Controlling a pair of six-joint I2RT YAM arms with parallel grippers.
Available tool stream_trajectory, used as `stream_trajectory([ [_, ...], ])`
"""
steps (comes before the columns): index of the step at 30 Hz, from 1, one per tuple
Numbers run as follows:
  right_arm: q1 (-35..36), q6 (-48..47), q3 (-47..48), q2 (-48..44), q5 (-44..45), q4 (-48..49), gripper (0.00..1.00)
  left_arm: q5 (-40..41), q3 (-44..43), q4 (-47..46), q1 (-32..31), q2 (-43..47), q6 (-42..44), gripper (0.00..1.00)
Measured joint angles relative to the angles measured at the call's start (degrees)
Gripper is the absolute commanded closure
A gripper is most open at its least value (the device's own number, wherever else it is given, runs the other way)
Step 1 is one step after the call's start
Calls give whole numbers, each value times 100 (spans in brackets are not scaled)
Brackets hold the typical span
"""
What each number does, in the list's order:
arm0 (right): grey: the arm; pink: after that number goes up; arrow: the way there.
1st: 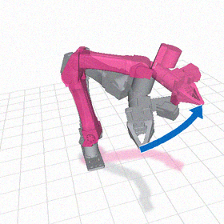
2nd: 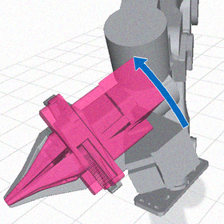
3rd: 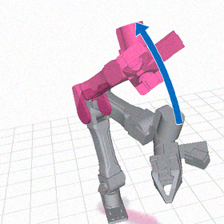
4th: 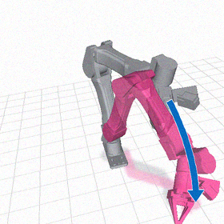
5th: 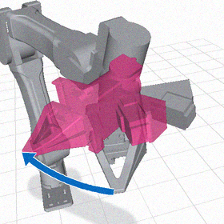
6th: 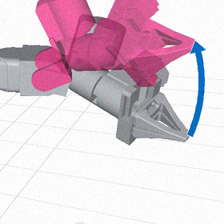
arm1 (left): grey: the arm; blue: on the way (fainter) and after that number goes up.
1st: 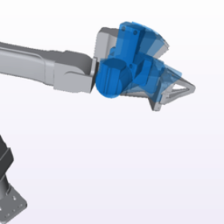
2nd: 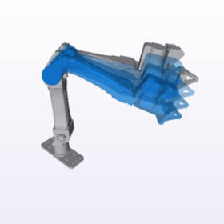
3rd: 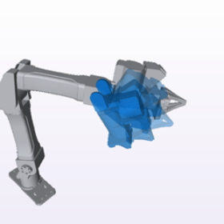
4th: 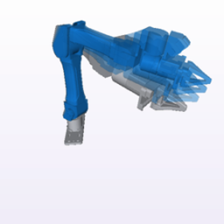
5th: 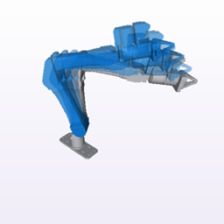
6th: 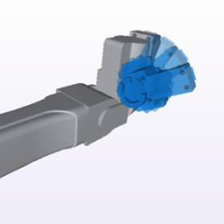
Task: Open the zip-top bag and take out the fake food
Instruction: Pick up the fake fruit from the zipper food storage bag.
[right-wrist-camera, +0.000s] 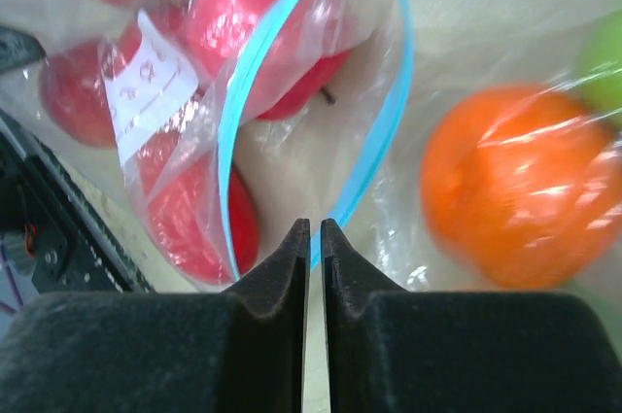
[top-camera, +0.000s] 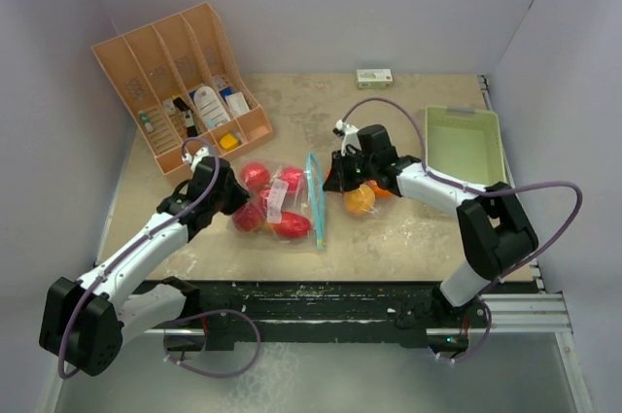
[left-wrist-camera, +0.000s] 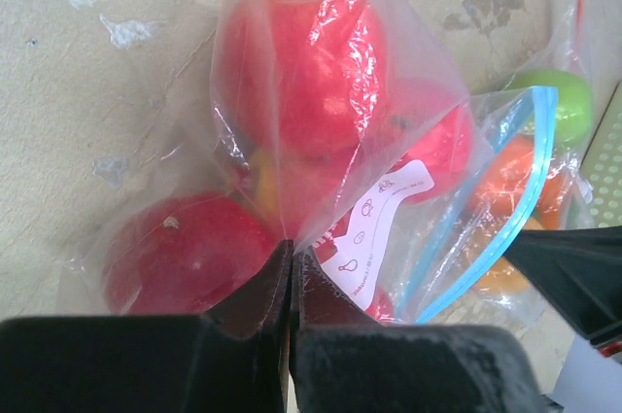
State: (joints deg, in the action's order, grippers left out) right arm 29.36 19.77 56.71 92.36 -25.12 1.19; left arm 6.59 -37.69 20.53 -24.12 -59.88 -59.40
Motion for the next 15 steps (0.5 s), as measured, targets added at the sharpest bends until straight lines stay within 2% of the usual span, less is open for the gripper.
stream_trajectory([
  [11, 750, 184, -251, 649, -754, 498, 78, -79, 181, -17, 0, -9, -46, 100],
  [13, 831, 190, -284, 835, -887, 575, 73, -92, 197, -15, 0, -9, -96, 100],
  [15, 896, 205, -323, 929, -957, 614, 64, -107, 199, -15, 0, -9, -116, 100],
])
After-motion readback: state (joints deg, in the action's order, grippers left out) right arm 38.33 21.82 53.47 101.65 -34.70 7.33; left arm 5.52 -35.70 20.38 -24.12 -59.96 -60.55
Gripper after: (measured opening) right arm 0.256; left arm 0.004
